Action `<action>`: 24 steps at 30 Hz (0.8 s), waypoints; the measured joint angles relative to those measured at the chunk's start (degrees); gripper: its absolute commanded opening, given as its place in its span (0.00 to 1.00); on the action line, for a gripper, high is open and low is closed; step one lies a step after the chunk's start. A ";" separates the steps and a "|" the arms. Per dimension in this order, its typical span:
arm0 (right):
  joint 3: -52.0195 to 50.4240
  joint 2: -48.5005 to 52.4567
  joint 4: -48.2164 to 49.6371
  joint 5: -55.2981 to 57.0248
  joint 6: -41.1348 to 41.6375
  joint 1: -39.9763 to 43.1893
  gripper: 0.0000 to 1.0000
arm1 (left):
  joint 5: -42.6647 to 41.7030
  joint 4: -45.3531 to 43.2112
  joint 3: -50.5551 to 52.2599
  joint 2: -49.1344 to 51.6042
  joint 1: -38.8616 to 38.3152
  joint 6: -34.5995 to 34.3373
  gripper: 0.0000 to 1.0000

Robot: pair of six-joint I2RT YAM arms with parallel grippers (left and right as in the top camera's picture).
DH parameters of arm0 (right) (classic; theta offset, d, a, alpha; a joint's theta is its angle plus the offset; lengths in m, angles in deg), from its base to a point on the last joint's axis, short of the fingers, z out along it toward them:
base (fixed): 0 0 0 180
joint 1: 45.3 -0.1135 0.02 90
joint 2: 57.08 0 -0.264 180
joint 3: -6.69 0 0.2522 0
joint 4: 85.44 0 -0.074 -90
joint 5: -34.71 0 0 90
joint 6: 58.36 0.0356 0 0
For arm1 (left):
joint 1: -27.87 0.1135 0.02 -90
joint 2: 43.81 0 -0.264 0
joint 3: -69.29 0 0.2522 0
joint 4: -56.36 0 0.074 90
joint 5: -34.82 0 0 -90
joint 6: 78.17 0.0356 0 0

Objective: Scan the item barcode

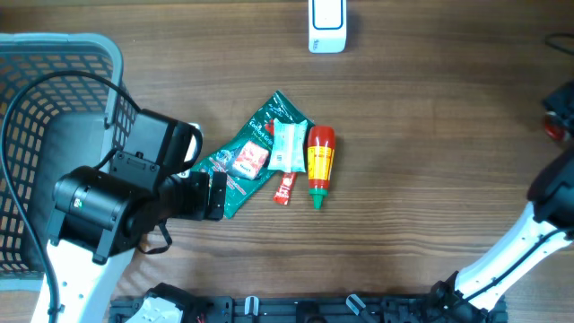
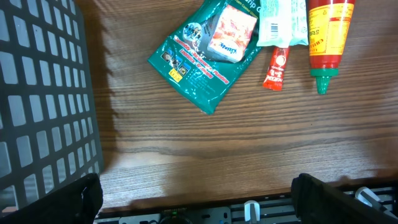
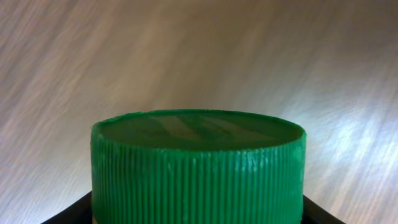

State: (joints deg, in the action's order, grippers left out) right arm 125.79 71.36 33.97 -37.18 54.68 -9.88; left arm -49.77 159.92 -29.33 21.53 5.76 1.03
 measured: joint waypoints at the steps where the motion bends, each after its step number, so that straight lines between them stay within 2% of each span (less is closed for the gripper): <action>1: 0.00 0.00 0.81 0.50 -0.07 1.55 0.50 | 0.00 0.00 0.00 0.00 0.00 0.00 1.00; 5: 0.00 0.00 2.78 1.57 -1.38 5.25 0.87 | 0.00 0.00 0.00 0.00 0.00 0.00 1.00; 6: 0.00 0.00 2.89 1.64 -1.79 5.66 0.99 | 0.00 0.00 0.00 0.00 0.00 0.00 1.00; 16: 1.62 -1.33 -2.84 -3.28 -2.43 5.38 1.00 | 0.00 0.00 0.00 0.00 0.00 0.00 1.00; 24: 3.06 -23.87 -10.58 -23.08 5.22 2.67 1.00 | 0.00 0.00 0.00 0.00 0.00 0.00 1.00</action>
State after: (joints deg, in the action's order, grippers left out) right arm 128.85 47.50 23.39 -60.26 59.91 -7.21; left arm -49.77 159.92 -29.33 21.53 5.76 1.03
